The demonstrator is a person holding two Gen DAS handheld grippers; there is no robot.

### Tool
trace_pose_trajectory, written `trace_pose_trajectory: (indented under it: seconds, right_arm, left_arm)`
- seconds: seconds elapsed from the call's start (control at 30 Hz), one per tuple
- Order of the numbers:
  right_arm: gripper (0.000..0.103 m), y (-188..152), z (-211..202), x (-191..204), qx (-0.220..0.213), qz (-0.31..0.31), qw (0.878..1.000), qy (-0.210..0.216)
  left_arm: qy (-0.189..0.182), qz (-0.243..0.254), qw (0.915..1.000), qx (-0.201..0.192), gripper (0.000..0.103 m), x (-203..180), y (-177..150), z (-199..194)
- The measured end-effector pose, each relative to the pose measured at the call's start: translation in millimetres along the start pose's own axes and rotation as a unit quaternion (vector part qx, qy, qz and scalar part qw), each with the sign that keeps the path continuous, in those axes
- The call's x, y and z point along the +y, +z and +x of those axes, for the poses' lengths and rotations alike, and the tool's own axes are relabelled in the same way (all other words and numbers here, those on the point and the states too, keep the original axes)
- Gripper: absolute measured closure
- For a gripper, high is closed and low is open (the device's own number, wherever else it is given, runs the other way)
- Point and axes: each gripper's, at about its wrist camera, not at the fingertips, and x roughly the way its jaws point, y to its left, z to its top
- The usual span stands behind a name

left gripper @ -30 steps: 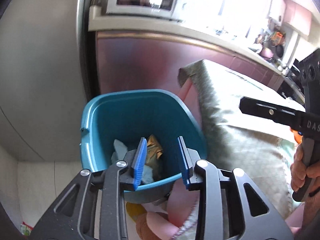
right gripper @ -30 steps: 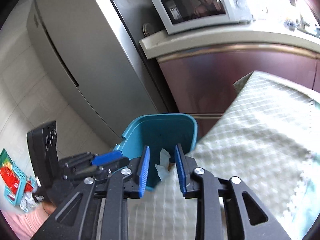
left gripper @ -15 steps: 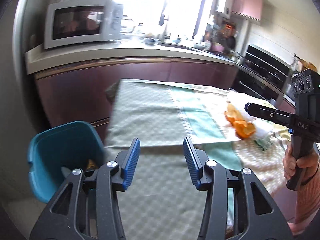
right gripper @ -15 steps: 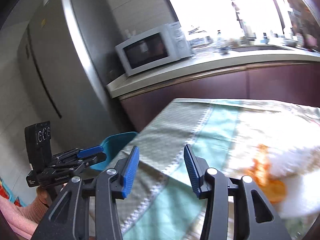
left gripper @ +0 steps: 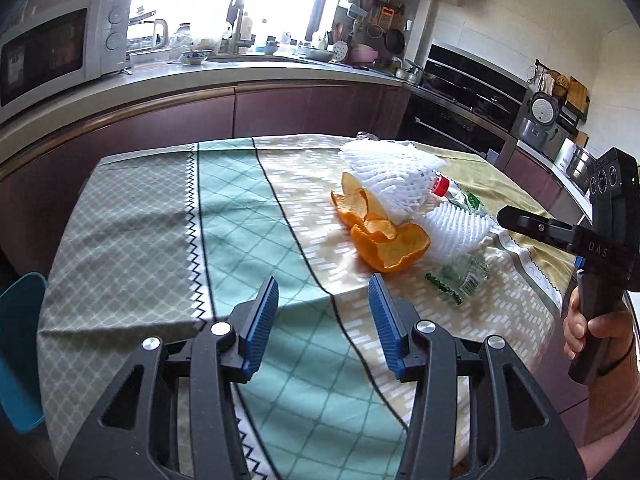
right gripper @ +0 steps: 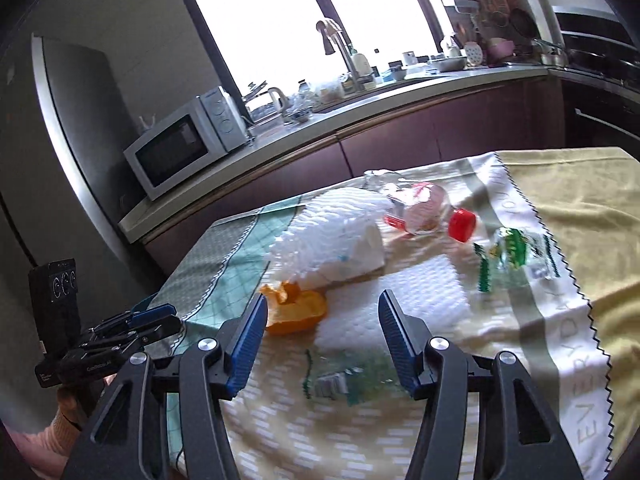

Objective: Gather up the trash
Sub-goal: 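Open both grippers into the wastebasket and return toward the table, then grasp an orange peel with the left gripper while the right gripper grasps a white foam net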

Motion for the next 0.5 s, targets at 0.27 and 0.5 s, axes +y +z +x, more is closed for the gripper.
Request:
trace_pose_trajectory:
  seconds: [0.27, 0.5]
  right_arm:
    - [0.042, -16, -4, -44, 0.01, 0.052, 0.998, -0.019]
    - [0.042, -19, 11, -56, 0.021, 0.082, 0.996, 0.003]
  left_arm:
    - [-0.007, -0.001, 0.9997, 0.024, 0.054, -19, 13, 35]
    - [-0.011, -0.007, 0.9987, 0.05, 0.053, -26, 19, 63]
